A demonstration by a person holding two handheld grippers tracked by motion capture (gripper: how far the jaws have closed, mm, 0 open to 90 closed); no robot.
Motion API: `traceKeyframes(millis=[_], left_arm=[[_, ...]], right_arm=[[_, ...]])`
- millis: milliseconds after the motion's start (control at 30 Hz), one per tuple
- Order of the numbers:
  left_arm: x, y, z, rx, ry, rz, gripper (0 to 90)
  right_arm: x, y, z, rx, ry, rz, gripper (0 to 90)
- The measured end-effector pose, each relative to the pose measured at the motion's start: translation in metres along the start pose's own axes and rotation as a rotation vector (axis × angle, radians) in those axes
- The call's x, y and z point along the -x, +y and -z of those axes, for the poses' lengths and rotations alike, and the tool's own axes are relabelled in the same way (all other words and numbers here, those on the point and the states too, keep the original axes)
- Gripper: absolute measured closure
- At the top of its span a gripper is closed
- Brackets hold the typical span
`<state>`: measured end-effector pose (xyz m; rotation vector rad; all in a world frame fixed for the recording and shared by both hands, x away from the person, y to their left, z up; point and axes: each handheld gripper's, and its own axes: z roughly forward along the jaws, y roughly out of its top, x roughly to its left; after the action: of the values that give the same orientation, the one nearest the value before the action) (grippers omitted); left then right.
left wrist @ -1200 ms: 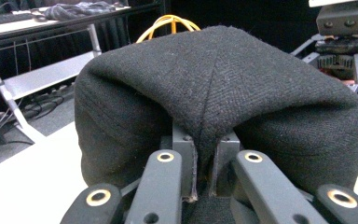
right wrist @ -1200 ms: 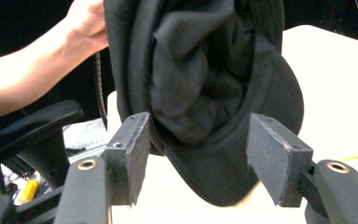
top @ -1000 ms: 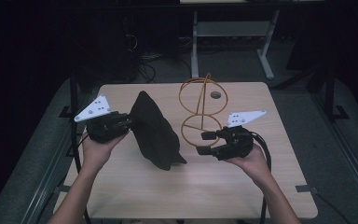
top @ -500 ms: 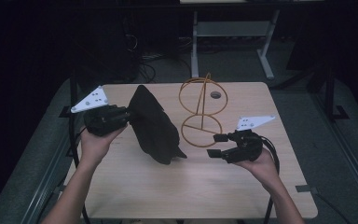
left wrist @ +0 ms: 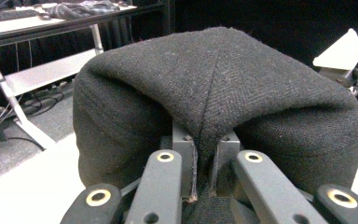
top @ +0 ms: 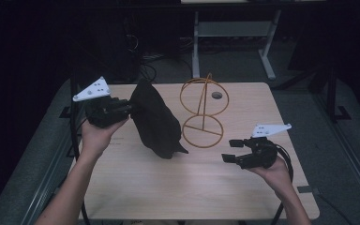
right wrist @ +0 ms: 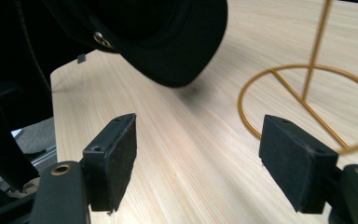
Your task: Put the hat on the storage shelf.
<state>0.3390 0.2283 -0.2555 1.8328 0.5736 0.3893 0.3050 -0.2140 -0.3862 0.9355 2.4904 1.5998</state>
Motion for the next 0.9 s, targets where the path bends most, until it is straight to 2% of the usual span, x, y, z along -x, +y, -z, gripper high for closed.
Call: traceKeyframes(millis=[300, 433, 900], left_arm=[[-0.008, 0.018, -0.006, -0.009, 0.001, -0.004, 83.7], [-0.011, 0.024, -0.011, -0.019, 0.000, -0.007, 83.7], [-0.020, 0.046, -0.033, -0.031, -0.019, -0.009, 83.7]], right_arm=[[0.015, -0.022, 0.020, 0.002, -0.064, -0.054, 27.3], [0.018, -0.026, 0.026, 0.004, -0.090, -0.058, 27.3], [0.026, -0.031, 0.034, 0.009, -0.124, -0.075, 26.9]])
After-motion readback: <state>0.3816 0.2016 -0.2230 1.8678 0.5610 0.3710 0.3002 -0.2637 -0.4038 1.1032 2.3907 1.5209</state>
